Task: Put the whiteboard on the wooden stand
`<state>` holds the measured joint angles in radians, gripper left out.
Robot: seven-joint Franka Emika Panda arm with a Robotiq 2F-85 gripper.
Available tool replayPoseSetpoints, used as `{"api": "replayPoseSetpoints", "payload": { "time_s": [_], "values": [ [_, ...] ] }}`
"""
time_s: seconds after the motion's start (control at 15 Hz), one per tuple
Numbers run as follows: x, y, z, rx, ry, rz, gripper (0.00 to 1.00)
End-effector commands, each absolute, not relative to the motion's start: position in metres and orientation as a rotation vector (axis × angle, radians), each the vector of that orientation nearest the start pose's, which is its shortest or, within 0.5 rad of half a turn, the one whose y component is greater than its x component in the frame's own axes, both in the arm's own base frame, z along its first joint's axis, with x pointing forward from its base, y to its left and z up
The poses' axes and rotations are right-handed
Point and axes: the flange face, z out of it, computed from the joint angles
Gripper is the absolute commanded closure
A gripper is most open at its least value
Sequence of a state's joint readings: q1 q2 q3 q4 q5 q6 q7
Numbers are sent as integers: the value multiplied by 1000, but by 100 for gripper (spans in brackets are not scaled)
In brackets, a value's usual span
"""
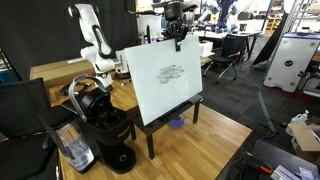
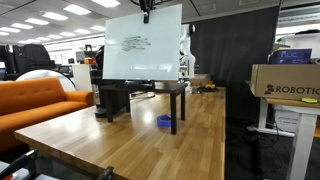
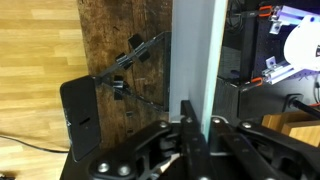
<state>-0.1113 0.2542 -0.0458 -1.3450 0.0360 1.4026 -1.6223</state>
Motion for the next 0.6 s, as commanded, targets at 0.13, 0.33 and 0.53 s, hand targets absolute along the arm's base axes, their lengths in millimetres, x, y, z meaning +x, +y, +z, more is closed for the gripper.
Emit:
{"api": "replayPoseSetpoints", "payload": {
  "time_s": [0.13,0.33,0.53],
  "values": [
    [605,-91,573,-2158,-2047,62,99],
    [605,-91,568,-2140,-2061,57,99],
    [605,-91,564,-2124,-2077,52,99]
  ]
}}
